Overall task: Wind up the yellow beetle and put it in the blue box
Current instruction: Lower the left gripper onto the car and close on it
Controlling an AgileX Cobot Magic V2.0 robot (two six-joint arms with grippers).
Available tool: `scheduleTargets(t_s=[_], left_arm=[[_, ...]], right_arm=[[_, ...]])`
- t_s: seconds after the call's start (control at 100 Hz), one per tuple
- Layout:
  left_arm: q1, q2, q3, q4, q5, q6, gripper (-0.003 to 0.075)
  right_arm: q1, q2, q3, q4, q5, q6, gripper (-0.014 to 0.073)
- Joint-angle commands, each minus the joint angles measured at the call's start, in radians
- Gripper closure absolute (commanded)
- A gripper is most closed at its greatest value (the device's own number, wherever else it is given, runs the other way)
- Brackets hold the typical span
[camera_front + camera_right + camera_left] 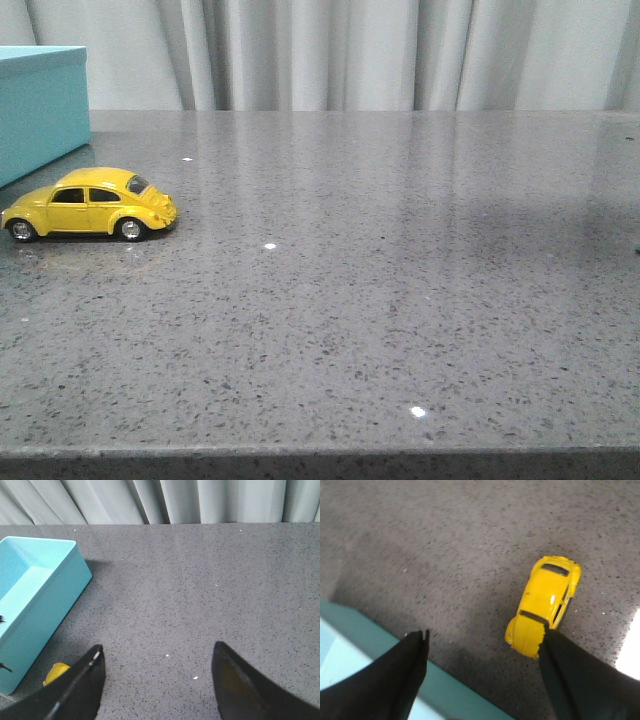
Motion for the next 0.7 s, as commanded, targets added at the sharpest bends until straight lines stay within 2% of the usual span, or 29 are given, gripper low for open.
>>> scheduleTargets(t_s=[0.0, 0.28, 0.69], left_arm=[[-0.056, 0.025, -0.038, -0.036, -0.025, 0.064, 0.0258], [-0.179, 0.161, -0.038, 0.033, -0.048, 0.064, 0.0258], [-0.186, 0.265, -0.038, 0.05, -0.056, 0.057, 0.0258]], right_arm=[[0.002, -0.026, -0.023, -0.014, -0.072, -0.01, 0.0127], [0.002, -0.026, -0.023, -0.014, -0.062, -0.01, 0.0127], [0.002, -0.038, -0.023, -0.014, -0.062, -0.01, 0.0127]])
